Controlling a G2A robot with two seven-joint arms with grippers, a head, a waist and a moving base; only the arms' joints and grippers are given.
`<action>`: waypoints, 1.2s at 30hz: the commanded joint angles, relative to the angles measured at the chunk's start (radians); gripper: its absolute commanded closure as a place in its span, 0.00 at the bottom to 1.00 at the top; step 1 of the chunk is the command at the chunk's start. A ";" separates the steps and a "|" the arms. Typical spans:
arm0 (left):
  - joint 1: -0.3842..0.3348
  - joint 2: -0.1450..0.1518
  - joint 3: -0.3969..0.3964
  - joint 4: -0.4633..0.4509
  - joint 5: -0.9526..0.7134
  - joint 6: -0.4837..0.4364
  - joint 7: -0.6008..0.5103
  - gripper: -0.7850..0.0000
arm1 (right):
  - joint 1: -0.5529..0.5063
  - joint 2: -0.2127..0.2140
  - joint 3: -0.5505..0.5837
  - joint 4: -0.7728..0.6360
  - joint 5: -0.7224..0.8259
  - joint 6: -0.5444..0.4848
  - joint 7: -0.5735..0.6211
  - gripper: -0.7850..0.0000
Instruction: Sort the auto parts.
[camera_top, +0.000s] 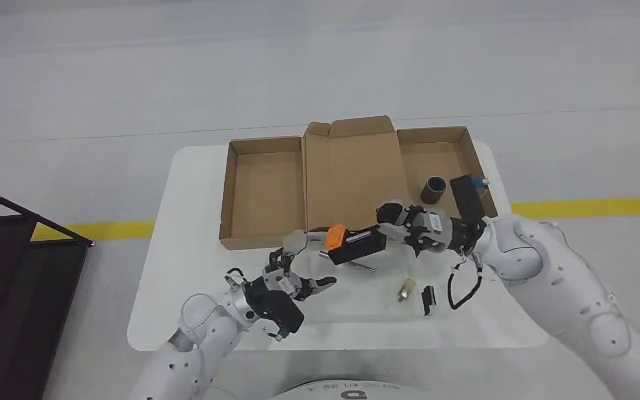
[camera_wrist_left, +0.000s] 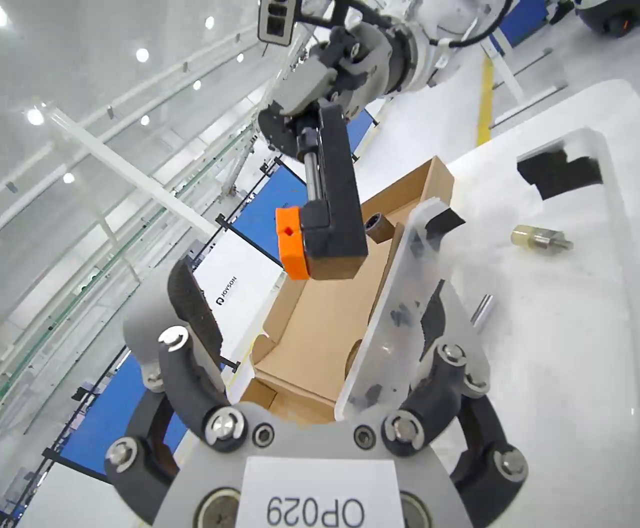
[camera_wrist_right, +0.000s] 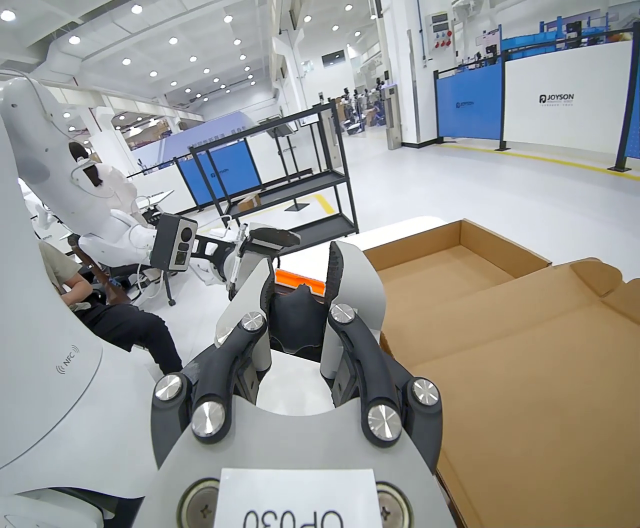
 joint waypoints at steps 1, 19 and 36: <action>-0.009 -0.001 0.014 -0.003 -0.002 -0.009 -0.003 0.00 | 0.005 -0.001 -0.011 -0.004 0.014 0.000 0.007 1.00; -0.081 -0.010 0.068 0.022 -0.041 0.010 -0.064 0.00 | 0.035 0.009 -0.057 -0.013 0.077 0.000 0.051 1.00; -0.113 -0.010 0.098 0.041 -0.038 0.008 -0.058 0.29 | 0.062 0.017 -0.098 -0.023 0.115 0.000 0.073 1.00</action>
